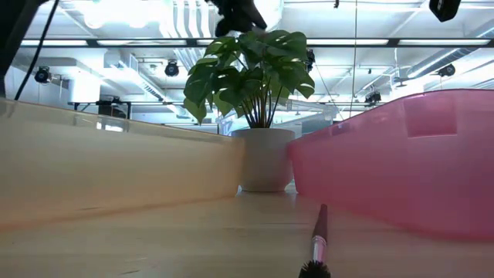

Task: Pick & Place Paint Supplies
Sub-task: Put the pink acrylic craft paint bottle into the transparent bin

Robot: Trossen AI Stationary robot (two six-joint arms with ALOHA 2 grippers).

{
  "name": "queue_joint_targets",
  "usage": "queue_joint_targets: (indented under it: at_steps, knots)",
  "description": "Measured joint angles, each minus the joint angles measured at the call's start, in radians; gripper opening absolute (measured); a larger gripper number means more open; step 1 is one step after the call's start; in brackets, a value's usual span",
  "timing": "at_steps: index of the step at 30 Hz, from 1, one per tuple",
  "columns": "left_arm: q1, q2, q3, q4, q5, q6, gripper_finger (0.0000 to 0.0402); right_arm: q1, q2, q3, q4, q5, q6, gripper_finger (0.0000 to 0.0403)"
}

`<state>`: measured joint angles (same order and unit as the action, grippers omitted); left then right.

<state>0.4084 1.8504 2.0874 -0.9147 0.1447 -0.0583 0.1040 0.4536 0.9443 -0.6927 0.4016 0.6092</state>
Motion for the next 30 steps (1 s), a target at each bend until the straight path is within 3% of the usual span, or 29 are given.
queue_joint_targets:
  at_steps: [10, 23, 30]
  knots:
    - [0.026, 0.132, 0.022, -0.052, -0.009, 0.115, 0.0122, 0.001, 0.003, -0.009, 0.000, 0.068, 0.099, 0.0009]
    - [0.058, 0.220, 0.008, -0.152, -0.075, 0.111, 0.0122, 0.001, 0.005, -0.011, -0.001, 0.078, 0.109, 0.0009]
    - [0.063, 0.226, -0.082, -0.150, -0.140, 0.064, 0.0122, 0.000, 0.005, -0.010, -0.001, 0.078, 0.090, 0.0009]
